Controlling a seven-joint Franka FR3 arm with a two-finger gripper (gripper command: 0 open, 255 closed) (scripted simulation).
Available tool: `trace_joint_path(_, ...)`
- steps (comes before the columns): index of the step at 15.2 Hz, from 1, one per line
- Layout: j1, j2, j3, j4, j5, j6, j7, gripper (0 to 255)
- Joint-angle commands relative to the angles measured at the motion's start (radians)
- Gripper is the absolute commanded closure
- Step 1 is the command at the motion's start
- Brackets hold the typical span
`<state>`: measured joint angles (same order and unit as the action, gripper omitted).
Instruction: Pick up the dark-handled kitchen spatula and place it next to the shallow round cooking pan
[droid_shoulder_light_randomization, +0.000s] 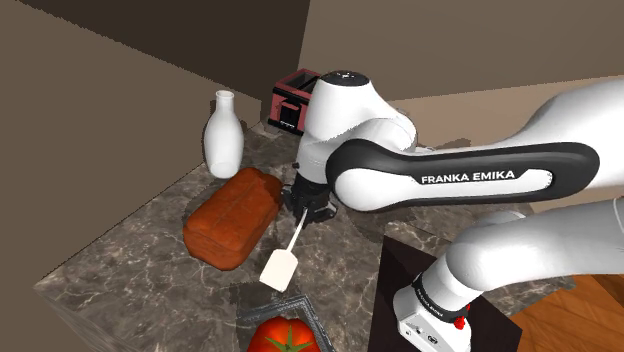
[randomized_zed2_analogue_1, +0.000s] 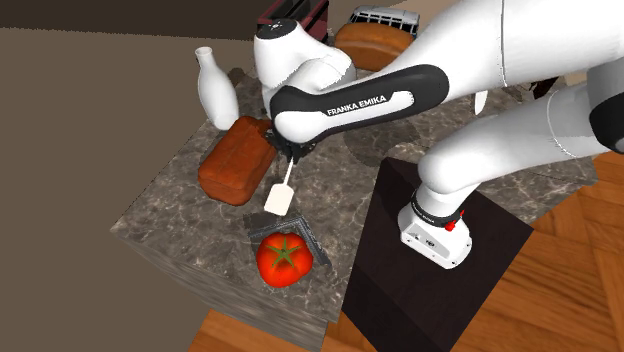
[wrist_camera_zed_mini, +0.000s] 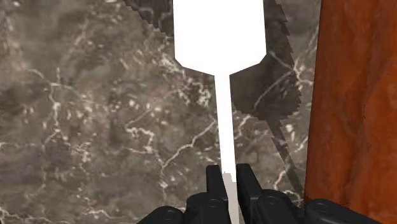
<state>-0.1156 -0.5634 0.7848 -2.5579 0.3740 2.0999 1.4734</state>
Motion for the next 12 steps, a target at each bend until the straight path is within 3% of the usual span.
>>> trace_joint_path(1,0.004,-0.016,-0.015,0.020,-0.003,-0.037,-0.001,255)
trace_joint_path(5,0.008,-0.038,-0.038,0.053,-0.010,-0.092,-0.005,255)
trace_joint_path(12,0.065,-0.262,-0.229,-0.146,-0.015,-0.154,-0.173,255)
